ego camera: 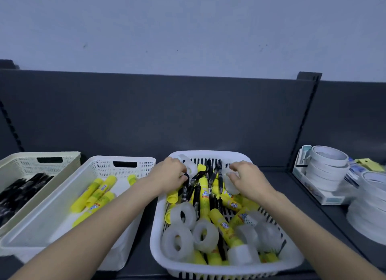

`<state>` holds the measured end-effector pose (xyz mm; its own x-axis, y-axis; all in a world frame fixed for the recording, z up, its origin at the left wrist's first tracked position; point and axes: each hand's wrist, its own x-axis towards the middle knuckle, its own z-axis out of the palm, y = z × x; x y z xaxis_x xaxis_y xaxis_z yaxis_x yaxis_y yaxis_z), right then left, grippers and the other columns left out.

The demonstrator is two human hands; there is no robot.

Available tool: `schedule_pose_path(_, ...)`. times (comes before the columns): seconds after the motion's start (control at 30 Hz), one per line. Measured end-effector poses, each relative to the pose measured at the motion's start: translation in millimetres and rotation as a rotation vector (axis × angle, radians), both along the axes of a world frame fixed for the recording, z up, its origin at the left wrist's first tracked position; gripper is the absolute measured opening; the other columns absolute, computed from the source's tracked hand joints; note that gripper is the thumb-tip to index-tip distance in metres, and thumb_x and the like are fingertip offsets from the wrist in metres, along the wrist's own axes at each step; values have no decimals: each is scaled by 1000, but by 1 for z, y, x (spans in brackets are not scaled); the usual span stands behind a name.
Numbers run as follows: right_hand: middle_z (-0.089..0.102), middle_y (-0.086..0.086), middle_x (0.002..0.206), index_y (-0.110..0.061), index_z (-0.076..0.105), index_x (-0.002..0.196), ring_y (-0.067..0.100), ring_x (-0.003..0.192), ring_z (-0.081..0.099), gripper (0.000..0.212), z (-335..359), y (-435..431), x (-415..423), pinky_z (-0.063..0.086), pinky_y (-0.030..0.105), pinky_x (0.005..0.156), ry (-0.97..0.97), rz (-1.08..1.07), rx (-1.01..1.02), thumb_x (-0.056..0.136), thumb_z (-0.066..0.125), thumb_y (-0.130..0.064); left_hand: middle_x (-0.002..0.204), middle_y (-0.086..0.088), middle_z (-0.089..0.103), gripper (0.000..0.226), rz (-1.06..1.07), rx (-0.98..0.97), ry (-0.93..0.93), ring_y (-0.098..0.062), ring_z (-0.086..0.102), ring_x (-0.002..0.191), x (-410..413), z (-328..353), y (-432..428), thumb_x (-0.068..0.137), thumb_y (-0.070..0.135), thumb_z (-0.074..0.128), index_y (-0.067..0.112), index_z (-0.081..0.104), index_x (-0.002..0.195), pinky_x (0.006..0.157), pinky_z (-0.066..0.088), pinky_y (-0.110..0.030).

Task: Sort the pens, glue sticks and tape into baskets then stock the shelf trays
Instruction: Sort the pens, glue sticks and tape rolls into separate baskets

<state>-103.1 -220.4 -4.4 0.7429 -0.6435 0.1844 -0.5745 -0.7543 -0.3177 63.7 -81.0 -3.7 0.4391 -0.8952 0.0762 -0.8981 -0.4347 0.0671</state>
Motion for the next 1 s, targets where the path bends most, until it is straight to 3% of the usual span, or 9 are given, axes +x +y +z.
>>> schedule_pose_path(0.1, 60, 13, 108, -3, 58, 106, 29, 104, 53, 27, 5, -6, 24, 46, 36, 82, 47, 16, -15, 94, 42, -21, 121, -9, 49, 42, 27, 101, -118, -26, 41, 115, -1, -2, -12, 91, 45, 47, 9, 64, 104, 91, 37, -35)
schedule_pose_path(0.23, 48, 1, 72, -15, 36, 66, 25, 77, 48, 31, 0, -13, 58, 32, 30, 52, 222, -43, 71, 93, 44, -26, 120, -8, 48, 45, 36, 167, -216, -26, 40, 115, -3, -2, -27, 83, 50, 56, 12, 63, 105, 95, 30, -33)
schedule_pose_path(0.4, 37, -1, 64, -14, 31, 62, 18, 60, 39, 31, -8, -19, 78, 25, 26, 47, 303, -92, 132, 86, 51, -12, 99, -4, 56, 28, 67, -5, -1, -25, 48, 102, 4, -3, -39, 81, 40, 57, 19, 45, 67, 84, 28, -31)
schedule_pose_path(0.5, 36, -1, 65, -15, 30, 64, 13, 56, 32, 37, -8, -22, 78, 25, 25, 48, 242, -97, 236, 85, 59, -18, 86, -3, 58, 26, 29, -30, -7, -25, 50, 88, 6, -5, -47, 85, 36, 53, 15, 42, 76, 85, 30, -32)
schedule_pose_path(0.57, 38, -1, 68, -14, 33, 68, 14, 60, 37, 37, -10, -17, 80, 25, 25, 48, 204, -92, 252, 84, 63, -27, 69, 2, 47, 30, 1, 35, -19, -24, 45, 77, 5, -8, -50, 86, 32, 53, 16, 37, 66, 89, 30, -33)
schedule_pose_path(0.67, 56, 8, 94, -3, 44, 105, 27, 92, 55, 39, -20, -7, 91, 33, 28, 60, 171, -96, 196, 84, 65, -27, 63, 4, 39, 34, -13, 93, -10, -23, 43, 77, 4, -13, -52, 84, 29, 53, 17, 32, 60, 79, 23, -31)
schedule_pose_path(0.73, 59, 14, 108, 1, 37, 120, 29, 94, 56, 52, -23, -5, 95, 35, 29, 58, 134, -141, 194, 83, 66, -19, 66, 3, 41, 34, -13, 104, 53, -22, 44, 81, 3, -16, -52, 82, 28, 56, 17, 33, 60, 76, 21, -32)
schedule_pose_path(0.9, 49, 6, 82, -4, 32, 119, 23, 79, 45, 47, -21, -9, 94, 28, 28, 46, 76, -174, 256, 82, 61, -6, 73, 2, 43, 27, 33, 62, 138, -21, 43, 85, 0, -19, -54, 79, 21, 59, 19, 36, 64, 76, 23, -31)
schedule_pose_path(1.0, 42, 2, 76, -4, 32, 120, 24, 83, 46, 46, -16, -8, 92, 33, 29, 51, 84, -159, 345, 83, 60, -7, 68, 5, 40, 30, 97, 35, 190, -22, 43, 83, 1, -18, -54, 79, 18, 60, 21, 36, 61, 78, 24, -29)
